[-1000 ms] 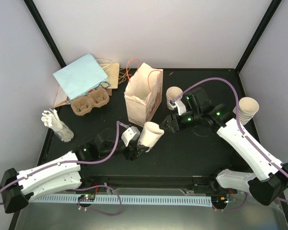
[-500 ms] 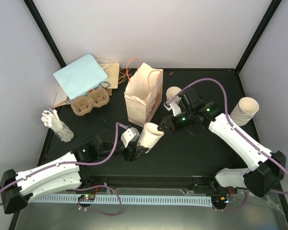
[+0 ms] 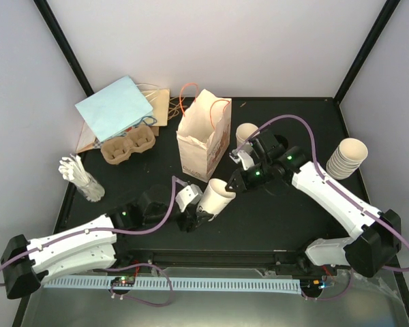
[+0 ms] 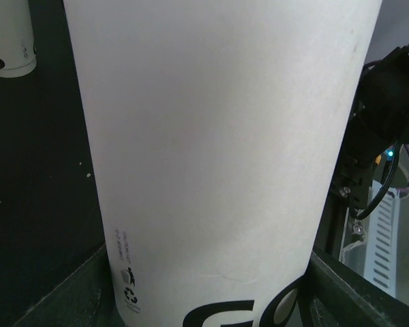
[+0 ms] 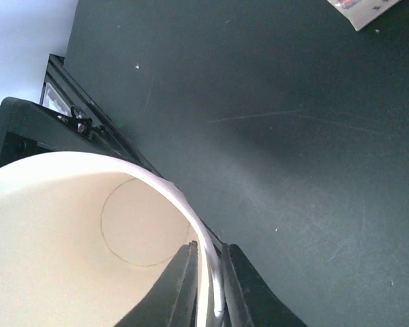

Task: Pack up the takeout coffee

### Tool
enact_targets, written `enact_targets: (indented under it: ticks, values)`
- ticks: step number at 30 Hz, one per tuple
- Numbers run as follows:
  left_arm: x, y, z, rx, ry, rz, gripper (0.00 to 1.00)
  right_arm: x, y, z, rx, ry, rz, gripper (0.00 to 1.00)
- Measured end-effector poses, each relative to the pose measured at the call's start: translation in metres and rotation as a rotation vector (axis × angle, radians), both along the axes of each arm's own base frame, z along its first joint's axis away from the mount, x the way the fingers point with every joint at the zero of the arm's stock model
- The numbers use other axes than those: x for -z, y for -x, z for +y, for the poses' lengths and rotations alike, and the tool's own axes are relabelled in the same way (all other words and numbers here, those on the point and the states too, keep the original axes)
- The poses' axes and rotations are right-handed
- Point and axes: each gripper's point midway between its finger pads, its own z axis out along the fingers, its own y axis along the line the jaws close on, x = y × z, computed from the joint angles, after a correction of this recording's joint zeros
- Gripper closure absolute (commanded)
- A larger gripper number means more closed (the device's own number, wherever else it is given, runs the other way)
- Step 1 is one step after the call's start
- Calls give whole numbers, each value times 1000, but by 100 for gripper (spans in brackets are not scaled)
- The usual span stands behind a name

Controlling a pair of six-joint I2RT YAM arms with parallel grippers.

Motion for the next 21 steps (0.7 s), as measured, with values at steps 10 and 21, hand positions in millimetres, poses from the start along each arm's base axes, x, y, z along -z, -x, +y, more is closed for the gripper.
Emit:
enact_targets:
  ticks: [10,21]
  values:
    - [8,-2,-2,-12,-36,-11,1,4,-7,-4,20,37,-37,97]
    - [-7,-11,10,-97,-6,-46,1,16,-38,-27,115,197,-188,96]
